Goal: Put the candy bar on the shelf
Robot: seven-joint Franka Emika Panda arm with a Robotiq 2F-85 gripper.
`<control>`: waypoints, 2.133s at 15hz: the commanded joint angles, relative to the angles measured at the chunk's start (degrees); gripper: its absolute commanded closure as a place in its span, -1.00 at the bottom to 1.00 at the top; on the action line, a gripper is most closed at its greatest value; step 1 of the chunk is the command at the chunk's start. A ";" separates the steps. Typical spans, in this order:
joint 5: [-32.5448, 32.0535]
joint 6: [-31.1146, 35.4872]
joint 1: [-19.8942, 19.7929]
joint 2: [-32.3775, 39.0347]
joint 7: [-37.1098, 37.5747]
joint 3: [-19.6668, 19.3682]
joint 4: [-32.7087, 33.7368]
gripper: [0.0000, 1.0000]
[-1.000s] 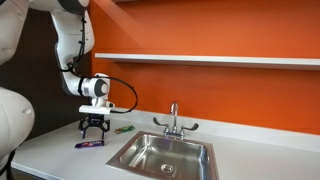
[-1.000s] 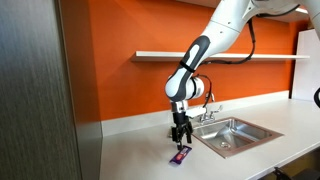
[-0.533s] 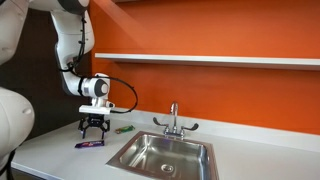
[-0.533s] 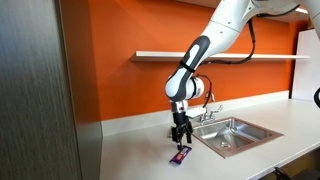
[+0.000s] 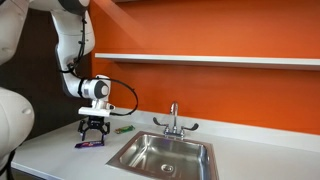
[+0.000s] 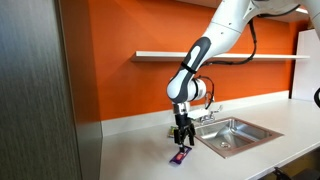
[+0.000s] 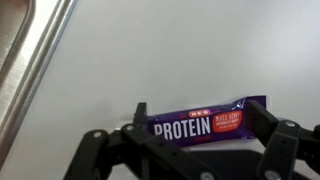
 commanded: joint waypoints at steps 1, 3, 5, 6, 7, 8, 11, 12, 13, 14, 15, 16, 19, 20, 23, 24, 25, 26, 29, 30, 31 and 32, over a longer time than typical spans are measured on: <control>3.06 2.23 -0.52 -1.91 2.58 0.64 -2.61 -1.00; 4.43 3.97 0.01 -2.41 5.57 0.54 -3.56 -1.00; 5.22 5.72 0.80 -3.00 10.69 0.00 -4.43 -1.00; 5.61 6.60 1.17 -3.34 13.68 -0.23 -4.85 -1.00; 5.86 7.32 1.50 -3.69 16.50 -0.40 -5.17 -1.00; 5.92 7.70 1.86 -3.91 19.39 -0.59 -5.32 -1.00; 6.12 6.95 2.78 -4.43 26.65 -0.83 -5.30 -1.00; 6.39 6.80 2.99 -4.54 28.50 -0.77 -5.29 -1.00; 6.93 6.37 3.13 -4.61 30.10 -0.65 -5.22 -1.00; 7.64 6.34 3.25 -4.51 31.46 -0.54 -5.16 -1.00; 8.52 6.32 3.35 -4.36 32.56 -0.44 -5.11 -1.00; 9.28 6.50 3.53 -4.22 33.65 -0.41 -5.12 -1.00; 11.21 7.07 4.01 -3.80 36.49 -0.46 -5.17 -1.00; 11.24 7.94 4.35 -3.64 37.84 -0.70 -5.36 -1.00; 11.82 8.60 4.74 -3.25 40.96 -1.02 -5.35 -1.00; 11.76 8.82 4.88 -3.12 42.00 -1.15 -5.32 -1.00; 11.39 9.16 5.18 -2.88 43.33 -1.48 -5.24 -1.00; 10.93 9.45 5.50 -2.77 44.71 -1.89 -5.25 -1.00; 10.76 9.19 6.22 -2.04 48.41 -2.82 -4.79 -1.00; 10.62 8.98 6.52 -1.70 49.79 -3.16 -4.55 -1.00; 10.49 9.03 6.81 -1.46 51.12 -3.51 -4.45 -1.00; 10.48 8.97 6.99 -1.19 52.33 -3.73 -4.30 -1.00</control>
